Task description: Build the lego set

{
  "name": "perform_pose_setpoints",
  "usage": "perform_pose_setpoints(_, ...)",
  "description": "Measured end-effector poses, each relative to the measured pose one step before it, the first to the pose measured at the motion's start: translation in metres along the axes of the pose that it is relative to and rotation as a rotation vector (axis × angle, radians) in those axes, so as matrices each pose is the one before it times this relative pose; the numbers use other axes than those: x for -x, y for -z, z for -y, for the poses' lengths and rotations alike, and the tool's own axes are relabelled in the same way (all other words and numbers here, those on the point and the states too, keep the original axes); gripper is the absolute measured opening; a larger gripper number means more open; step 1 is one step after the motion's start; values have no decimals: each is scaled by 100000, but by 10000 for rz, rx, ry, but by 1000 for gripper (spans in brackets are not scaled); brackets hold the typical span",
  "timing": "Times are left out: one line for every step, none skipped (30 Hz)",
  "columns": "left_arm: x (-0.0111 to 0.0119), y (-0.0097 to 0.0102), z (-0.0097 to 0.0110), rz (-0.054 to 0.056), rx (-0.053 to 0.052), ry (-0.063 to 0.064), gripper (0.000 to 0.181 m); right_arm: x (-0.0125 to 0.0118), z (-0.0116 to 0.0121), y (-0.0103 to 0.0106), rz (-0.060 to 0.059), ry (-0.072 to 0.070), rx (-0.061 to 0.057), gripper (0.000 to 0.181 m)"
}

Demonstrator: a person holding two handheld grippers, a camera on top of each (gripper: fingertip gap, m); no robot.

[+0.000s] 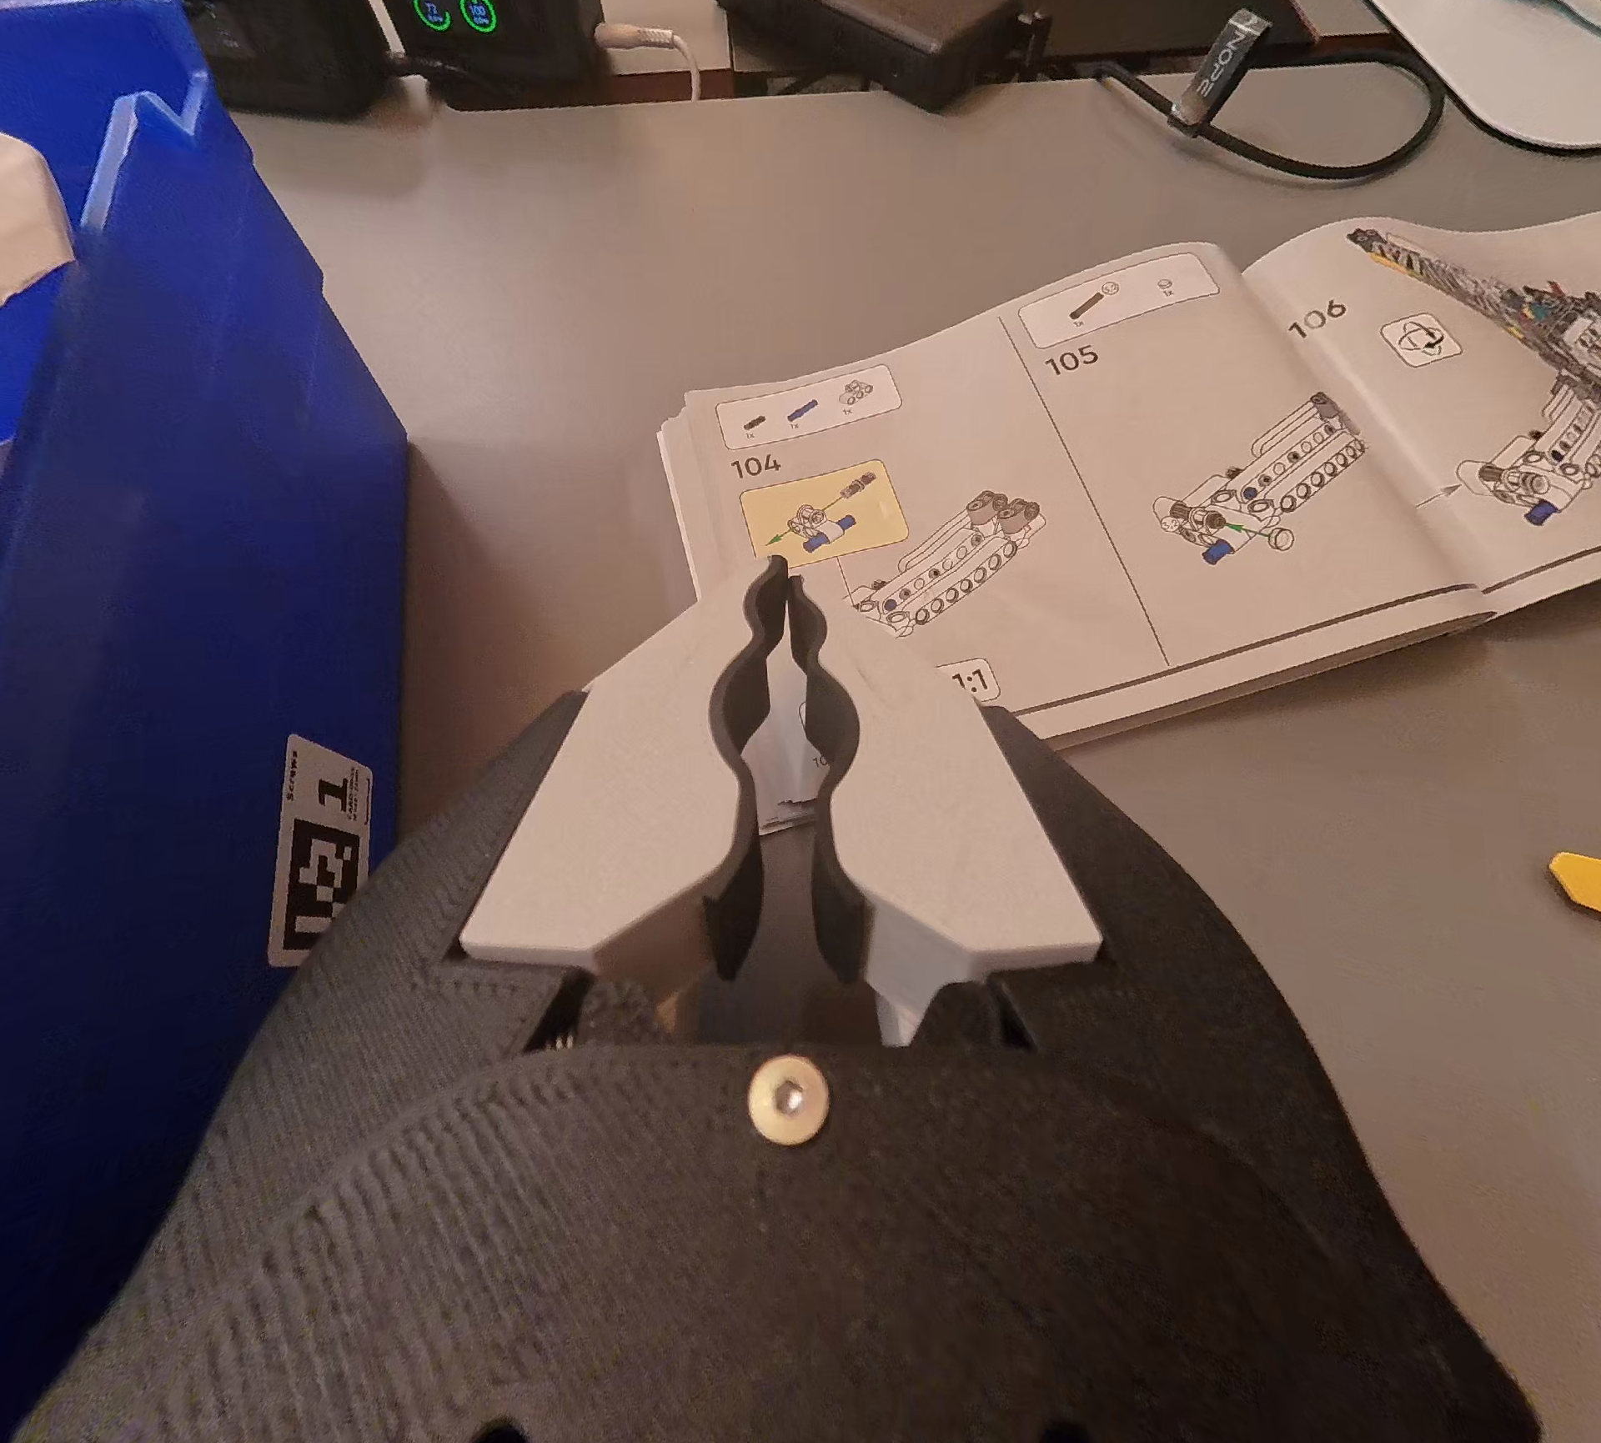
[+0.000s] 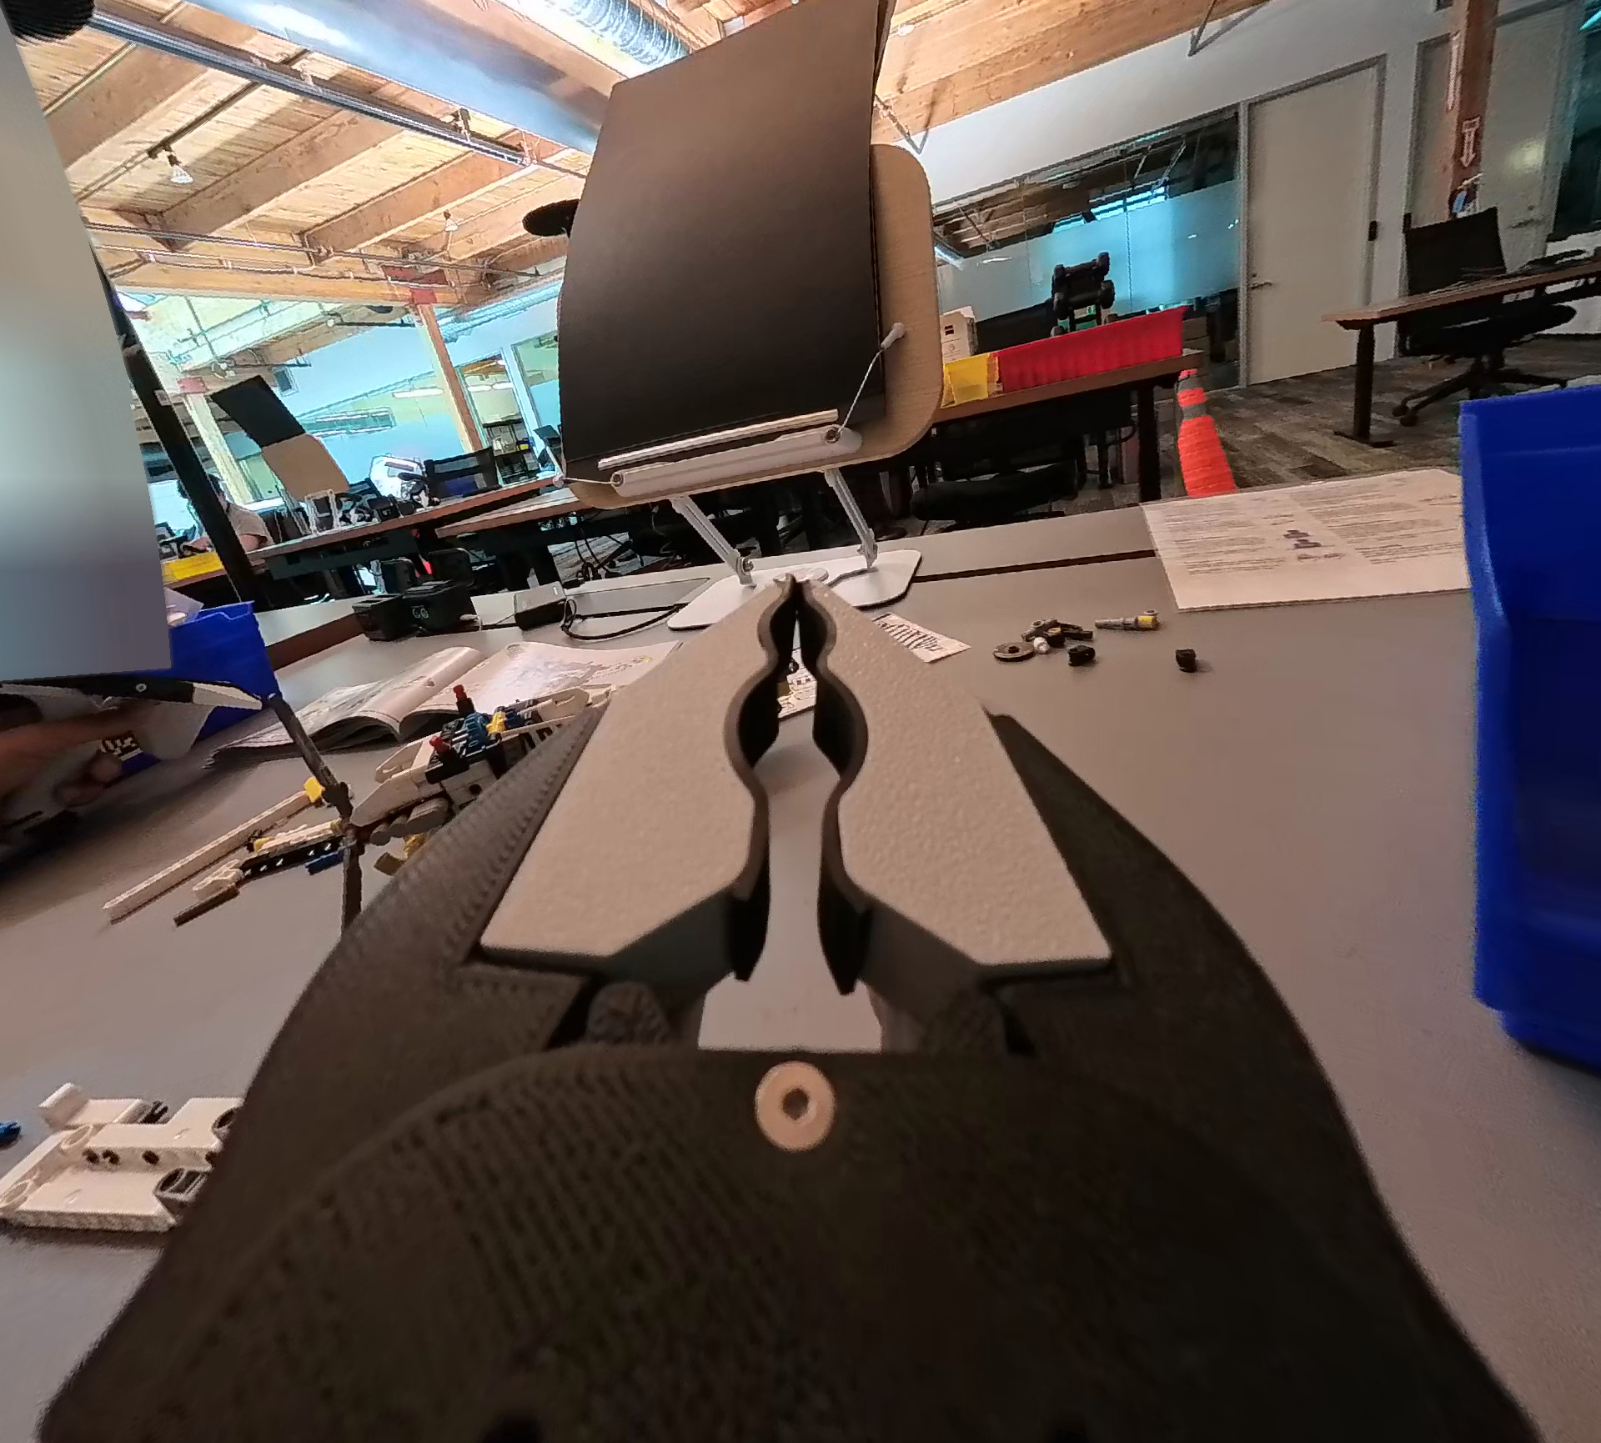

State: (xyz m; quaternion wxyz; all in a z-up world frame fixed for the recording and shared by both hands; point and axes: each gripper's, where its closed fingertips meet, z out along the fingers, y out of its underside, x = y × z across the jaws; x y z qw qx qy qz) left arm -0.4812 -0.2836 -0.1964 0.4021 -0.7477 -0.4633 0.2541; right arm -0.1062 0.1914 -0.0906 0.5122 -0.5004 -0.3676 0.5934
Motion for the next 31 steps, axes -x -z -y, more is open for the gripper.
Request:
perform_pose_setpoints(-5,6,13,2,-5,-7,0,0,10,6,1,1,-6,0)
perform_pose_setpoints(-8,3,0,0,-2,-7,0,1,-1,9,3,0,-4,0)
perform_pose_setpoints(-7,2,2,1,-3,-8,0,4,1,-1,3,0,-1,0)
perform_pose_setpoints(0,1,3,5,-4,-9,0,4,8,-2,2,1,1,0)
perform_pose_setpoints(-11,4,12,4,-3,-8,0,10,-4,2,1,2,2,0)
perform_pose_setpoints(-2,2,2,5,-3,-7,0,1,-1,0,1,2,0,0)
perform_pose_setpoints(12,10,1,13,-8,-4,0,14,-2,1,3,1,0,0)
perform_pose_setpoints(25,22,31,20,-22,-2,0,3,4,9,3,1,-1,0)
perform_pose_setpoints(-2,35,51,13,-39,-7,0,0,3,-1,1,1,-2,0)
perform_pose_setpoints(-54,55,125,-16,-79,3,0,11,4,9,2,1,-2,0)
perform_pose_setpoints(-276,79,213,-136,-147,4,0,0,0,0,0,0,0,0)
perform_pose_setpoints(-540,124,306,-286,-203,32,1,6,-3,2,3,-2,2,0)
perform_pose_setpoints(-759,136,357,-385,-206,112,1,3,0,0,1,-2,0,0)
perform_pose_setpoints(-910,143,299,-448,-140,157,1,-8,3,-1,0,-2,-1,0)
perform_pose_setpoints(-992,137,249,-460,-110,129,2,-3,-6,-7,2,-5,4,0)
perform_pose_setpoints(-903,131,236,-379,-138,53,2,7,-12,-15,8,-8,7,0)
perform_pose_setpoints(-688,75,220,-234,-136,-51,2,19,-14,-15,10,-6,6,0)
perform_pose_setpoints(-435,16,103,-86,-80,-170,2,22,0,-9,8,2,4,0)
perform_pose_setpoints(-189,-40,-4,44,-9,-246,1,21,-7,3,5,8,2,0)
perform_pose_setpoints(-21,-43,-77,119,28,-241,1,14,6,-1,0,10,-1,0)
perform_pose_setpoints(82,-40,-80,134,37,-187,1,-3,2,7,-4,7,-8,0)
perform_pose_setpoints(107,-22,-69,113,28,-111,1,-8,20,12,-6,0,-11,0)
perform_pose_setpoints(152,10,-10,92,5,-23,2,-2,5,6,-3,-6,-9,0)
perform_pose_setpoints(272,42,35,120,-16,73,2,-14,7,-3,-1,-10,-2,0)
perform_pose_setpoints(333,69,68,130,-36,126,2,-1,0,0,3,-7,1,0)
perform_pose_setpoints(328,74,92,89,-45,147,2,2,1,0,1,-1,0,0)
perform_pose_setpoints(256,74,88,35,-37,163,2,0,-1,1,1,2,1,0)
perform_pose_setpoints(189,64,86,-1,-36,175,2,10,-10,-6,3,5,4,0)
perform_pose_setpoints(136,47,65,-24,-26,170,2,14,-1,-8,4,5,4,0)
perform_pose_setpoints(76,37,34,-42,-13,145,2,1,-3,2,3,4,2,0)
perform_pose_setpoints(33,-2,0,-49,1,114,1,9,-3,1,0,1,0,0)
